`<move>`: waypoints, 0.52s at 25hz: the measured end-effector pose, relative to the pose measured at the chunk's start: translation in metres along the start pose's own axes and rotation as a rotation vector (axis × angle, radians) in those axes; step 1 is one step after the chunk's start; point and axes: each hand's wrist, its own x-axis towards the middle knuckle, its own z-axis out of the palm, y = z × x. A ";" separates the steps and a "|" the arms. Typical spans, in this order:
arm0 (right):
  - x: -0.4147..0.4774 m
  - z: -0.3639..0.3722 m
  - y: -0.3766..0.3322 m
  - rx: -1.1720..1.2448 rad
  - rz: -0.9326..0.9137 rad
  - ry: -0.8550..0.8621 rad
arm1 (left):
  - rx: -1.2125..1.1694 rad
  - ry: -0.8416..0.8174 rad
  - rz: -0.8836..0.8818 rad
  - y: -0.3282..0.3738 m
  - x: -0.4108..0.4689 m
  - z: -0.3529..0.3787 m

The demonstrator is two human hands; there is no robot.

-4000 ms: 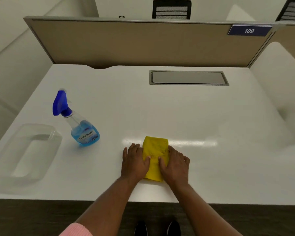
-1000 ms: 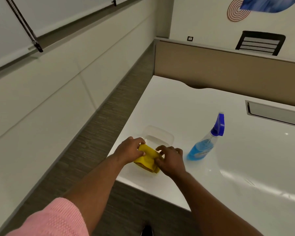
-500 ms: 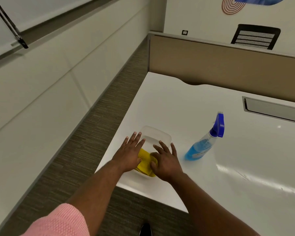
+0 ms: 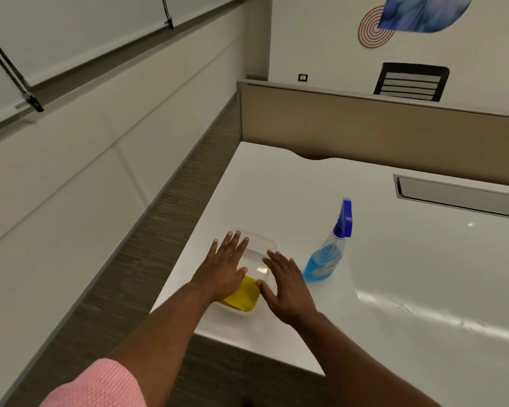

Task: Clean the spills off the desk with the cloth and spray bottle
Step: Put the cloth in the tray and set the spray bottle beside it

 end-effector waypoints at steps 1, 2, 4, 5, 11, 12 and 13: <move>-0.005 -0.006 0.004 0.019 0.026 0.018 | -0.016 0.012 0.004 0.009 0.003 -0.003; -0.010 -0.013 0.008 0.033 0.053 0.034 | -0.032 0.025 0.011 0.019 0.006 -0.006; -0.020 -0.027 0.017 0.065 0.097 0.071 | -0.082 0.050 0.031 0.039 0.013 -0.009; -0.025 -0.034 0.022 0.087 0.109 0.102 | -0.110 0.061 0.036 0.050 0.016 -0.010; -0.047 -0.077 0.052 0.226 0.146 0.315 | -0.280 0.080 -0.040 0.120 0.047 -0.004; -0.049 -0.085 0.059 0.240 0.157 0.338 | -0.322 0.075 -0.055 0.130 0.051 -0.002; -0.050 -0.091 0.066 0.256 0.163 0.367 | -0.352 0.065 -0.063 0.140 0.054 0.002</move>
